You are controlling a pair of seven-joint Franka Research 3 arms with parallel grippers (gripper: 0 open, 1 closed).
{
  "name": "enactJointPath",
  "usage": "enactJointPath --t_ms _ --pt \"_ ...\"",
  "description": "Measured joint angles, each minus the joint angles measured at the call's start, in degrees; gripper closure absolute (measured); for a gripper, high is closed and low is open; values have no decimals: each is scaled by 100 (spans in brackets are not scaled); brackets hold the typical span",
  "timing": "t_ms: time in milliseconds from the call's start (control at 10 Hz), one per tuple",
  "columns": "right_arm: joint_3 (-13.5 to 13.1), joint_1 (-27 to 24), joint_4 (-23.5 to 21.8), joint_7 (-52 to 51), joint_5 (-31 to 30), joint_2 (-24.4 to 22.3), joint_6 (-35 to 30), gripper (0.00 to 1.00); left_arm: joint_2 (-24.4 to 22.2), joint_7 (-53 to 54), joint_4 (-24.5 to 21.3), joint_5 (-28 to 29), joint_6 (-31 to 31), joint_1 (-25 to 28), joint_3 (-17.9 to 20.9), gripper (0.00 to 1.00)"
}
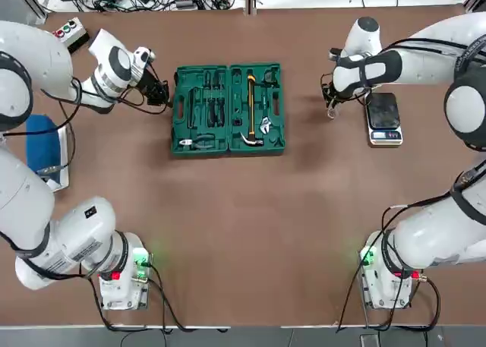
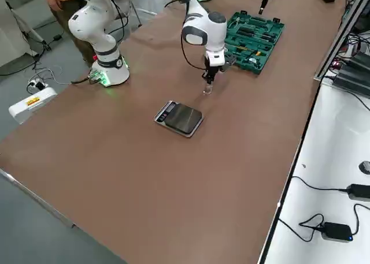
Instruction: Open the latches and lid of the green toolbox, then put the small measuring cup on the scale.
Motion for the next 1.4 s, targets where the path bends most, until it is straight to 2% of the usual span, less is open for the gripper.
enactJointPath --t_ms 300,400,500,700,900,1100,1200,1400 --pt "-19 -13 4 0 -40 0 5 78 21 0 33 0 40 13 -3 99" --pt "-19 -13 5 0 -42 0 5 86 6 0 72 25 40 18 6 98" --pt "-19 -13 5 0 -43 0 5 88 -51 -6 132 232 -66 40 53 96" --pt "-27 -17 41 2 -48 -8 -30 93 -208 -63 437 1130 -821 324 135 91" --pt "-30 -21 101 1 -48 -10 -99 93 -333 -87 1115 1899 -2053 695 145 81" --pt "-22 -10 173 54 -48 -7 -315 93 -466 -388 1915 2573 -3118 781 153 52" --pt "-16 3 189 78 -48 -7 -333 93 -542 -562 2219 2913 -3449 779 155 38" --pt "-15 15 263 83 -48 -12 -465 93 -749 -1034 2544 3268 -3663 754 138 10"
